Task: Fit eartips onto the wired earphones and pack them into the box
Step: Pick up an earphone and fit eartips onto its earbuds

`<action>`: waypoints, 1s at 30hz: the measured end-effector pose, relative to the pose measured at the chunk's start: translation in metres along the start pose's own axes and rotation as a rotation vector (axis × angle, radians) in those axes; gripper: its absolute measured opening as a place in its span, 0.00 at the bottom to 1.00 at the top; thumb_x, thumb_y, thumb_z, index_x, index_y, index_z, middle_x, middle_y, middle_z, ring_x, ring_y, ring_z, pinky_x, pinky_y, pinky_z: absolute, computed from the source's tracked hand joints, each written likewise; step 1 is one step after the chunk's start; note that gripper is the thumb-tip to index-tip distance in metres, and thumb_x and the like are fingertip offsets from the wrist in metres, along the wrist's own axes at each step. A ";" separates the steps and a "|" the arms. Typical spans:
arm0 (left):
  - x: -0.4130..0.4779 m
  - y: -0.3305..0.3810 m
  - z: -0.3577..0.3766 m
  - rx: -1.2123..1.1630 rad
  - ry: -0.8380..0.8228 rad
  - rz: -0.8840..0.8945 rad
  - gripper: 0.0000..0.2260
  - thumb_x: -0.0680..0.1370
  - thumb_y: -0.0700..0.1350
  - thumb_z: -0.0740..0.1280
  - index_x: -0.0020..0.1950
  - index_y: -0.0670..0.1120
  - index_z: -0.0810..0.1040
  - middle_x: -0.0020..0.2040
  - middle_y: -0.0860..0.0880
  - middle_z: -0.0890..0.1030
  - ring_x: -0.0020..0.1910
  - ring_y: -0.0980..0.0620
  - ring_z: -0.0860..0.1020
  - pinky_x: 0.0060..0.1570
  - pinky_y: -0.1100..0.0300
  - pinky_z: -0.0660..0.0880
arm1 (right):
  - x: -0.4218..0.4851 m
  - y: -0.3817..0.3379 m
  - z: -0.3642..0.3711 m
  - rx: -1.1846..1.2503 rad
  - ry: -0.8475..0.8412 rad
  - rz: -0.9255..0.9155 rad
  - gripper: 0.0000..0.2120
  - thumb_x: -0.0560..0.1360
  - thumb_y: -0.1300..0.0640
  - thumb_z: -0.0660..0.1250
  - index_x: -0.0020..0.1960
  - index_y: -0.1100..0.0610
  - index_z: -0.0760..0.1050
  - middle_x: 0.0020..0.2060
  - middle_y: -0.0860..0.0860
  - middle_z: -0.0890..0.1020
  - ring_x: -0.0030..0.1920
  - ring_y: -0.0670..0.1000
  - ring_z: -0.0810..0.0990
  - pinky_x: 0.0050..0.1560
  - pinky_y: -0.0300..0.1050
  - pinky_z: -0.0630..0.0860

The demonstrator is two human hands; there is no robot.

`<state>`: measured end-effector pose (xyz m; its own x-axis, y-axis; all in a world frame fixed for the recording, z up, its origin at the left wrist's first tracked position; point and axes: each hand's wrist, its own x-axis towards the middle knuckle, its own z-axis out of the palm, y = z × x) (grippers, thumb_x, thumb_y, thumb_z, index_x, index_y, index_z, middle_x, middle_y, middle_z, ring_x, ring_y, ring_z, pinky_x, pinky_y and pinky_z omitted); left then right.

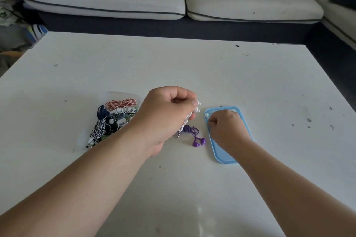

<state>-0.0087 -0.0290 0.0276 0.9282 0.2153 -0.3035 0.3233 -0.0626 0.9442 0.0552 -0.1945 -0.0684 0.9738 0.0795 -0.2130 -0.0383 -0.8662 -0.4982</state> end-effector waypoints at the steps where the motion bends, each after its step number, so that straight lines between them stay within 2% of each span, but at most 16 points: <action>1: -0.001 0.000 0.000 0.001 0.004 0.001 0.04 0.79 0.40 0.72 0.49 0.47 0.86 0.36 0.51 0.85 0.35 0.56 0.82 0.31 0.68 0.73 | -0.003 -0.003 -0.005 0.105 -0.002 0.015 0.14 0.75 0.65 0.64 0.31 0.61 0.71 0.28 0.59 0.73 0.28 0.52 0.68 0.30 0.41 0.64; 2: -0.001 0.001 -0.001 0.000 0.006 0.004 0.04 0.80 0.40 0.72 0.49 0.47 0.86 0.38 0.51 0.85 0.37 0.56 0.83 0.34 0.68 0.75 | -0.007 -0.007 -0.012 0.260 -0.004 0.033 0.11 0.76 0.64 0.66 0.35 0.63 0.76 0.30 0.62 0.78 0.28 0.52 0.72 0.31 0.41 0.68; 4: -0.002 0.003 -0.001 0.003 0.010 0.014 0.05 0.80 0.41 0.71 0.49 0.49 0.86 0.40 0.52 0.86 0.40 0.57 0.85 0.37 0.67 0.77 | -0.020 -0.019 -0.031 0.644 -0.028 0.092 0.06 0.76 0.65 0.70 0.41 0.62 0.83 0.35 0.61 0.85 0.30 0.53 0.82 0.34 0.41 0.79; 6: -0.005 0.005 0.000 0.015 0.012 0.027 0.05 0.80 0.43 0.71 0.50 0.51 0.86 0.40 0.53 0.87 0.41 0.59 0.86 0.39 0.63 0.76 | -0.036 -0.030 -0.049 0.991 -0.105 0.140 0.02 0.75 0.67 0.73 0.47 0.63 0.84 0.38 0.61 0.86 0.35 0.54 0.86 0.35 0.39 0.81; 8: -0.006 0.007 0.002 0.019 0.010 0.054 0.05 0.80 0.43 0.71 0.50 0.51 0.86 0.40 0.53 0.87 0.42 0.58 0.86 0.42 0.60 0.77 | -0.046 -0.033 -0.058 1.188 -0.188 0.165 0.07 0.74 0.68 0.74 0.52 0.67 0.83 0.40 0.62 0.86 0.39 0.56 0.87 0.40 0.41 0.83; 10: -0.008 0.009 0.004 0.007 0.005 0.087 0.05 0.80 0.42 0.71 0.50 0.51 0.86 0.39 0.52 0.87 0.42 0.57 0.86 0.43 0.62 0.79 | -0.051 -0.033 -0.064 1.310 -0.257 0.163 0.11 0.73 0.67 0.73 0.55 0.69 0.82 0.43 0.63 0.86 0.41 0.56 0.87 0.42 0.43 0.84; 12: -0.010 0.009 0.007 0.001 0.000 0.121 0.05 0.80 0.42 0.72 0.49 0.51 0.86 0.40 0.52 0.87 0.41 0.57 0.86 0.42 0.64 0.80 | -0.053 -0.032 -0.071 1.387 -0.301 0.137 0.14 0.70 0.64 0.74 0.54 0.68 0.82 0.43 0.62 0.86 0.42 0.55 0.87 0.42 0.43 0.84; 17: -0.012 0.012 0.012 0.002 -0.013 0.218 0.05 0.78 0.41 0.73 0.50 0.51 0.86 0.40 0.49 0.87 0.42 0.55 0.86 0.48 0.61 0.82 | -0.050 -0.025 -0.077 1.461 -0.339 0.107 0.08 0.70 0.60 0.73 0.48 0.61 0.83 0.43 0.57 0.85 0.41 0.52 0.86 0.42 0.41 0.82; 22: -0.010 0.014 0.018 0.006 -0.023 0.264 0.05 0.78 0.41 0.73 0.49 0.51 0.86 0.41 0.50 0.87 0.44 0.54 0.86 0.51 0.59 0.82 | -0.047 -0.021 -0.076 1.485 -0.410 0.072 0.12 0.72 0.60 0.71 0.54 0.63 0.80 0.45 0.56 0.84 0.43 0.51 0.84 0.45 0.41 0.82; 25: -0.009 0.014 0.020 0.017 -0.028 0.282 0.05 0.79 0.41 0.73 0.50 0.51 0.86 0.41 0.50 0.87 0.45 0.53 0.86 0.52 0.59 0.82 | -0.046 -0.021 -0.077 1.497 -0.406 0.064 0.09 0.73 0.60 0.71 0.51 0.63 0.81 0.42 0.55 0.84 0.41 0.49 0.84 0.44 0.40 0.82; 30: -0.008 0.014 0.021 0.039 0.007 0.322 0.06 0.79 0.40 0.72 0.50 0.51 0.86 0.41 0.51 0.87 0.44 0.54 0.86 0.47 0.62 0.80 | -0.048 -0.022 -0.079 1.518 -0.432 0.034 0.11 0.73 0.60 0.70 0.54 0.64 0.81 0.41 0.55 0.84 0.41 0.49 0.84 0.45 0.40 0.83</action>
<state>-0.0082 -0.0523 0.0402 0.9827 0.1851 0.0107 0.0206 -0.1661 0.9859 0.0272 -0.2181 0.0195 0.8430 0.4302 -0.3229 -0.4962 0.3902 -0.7756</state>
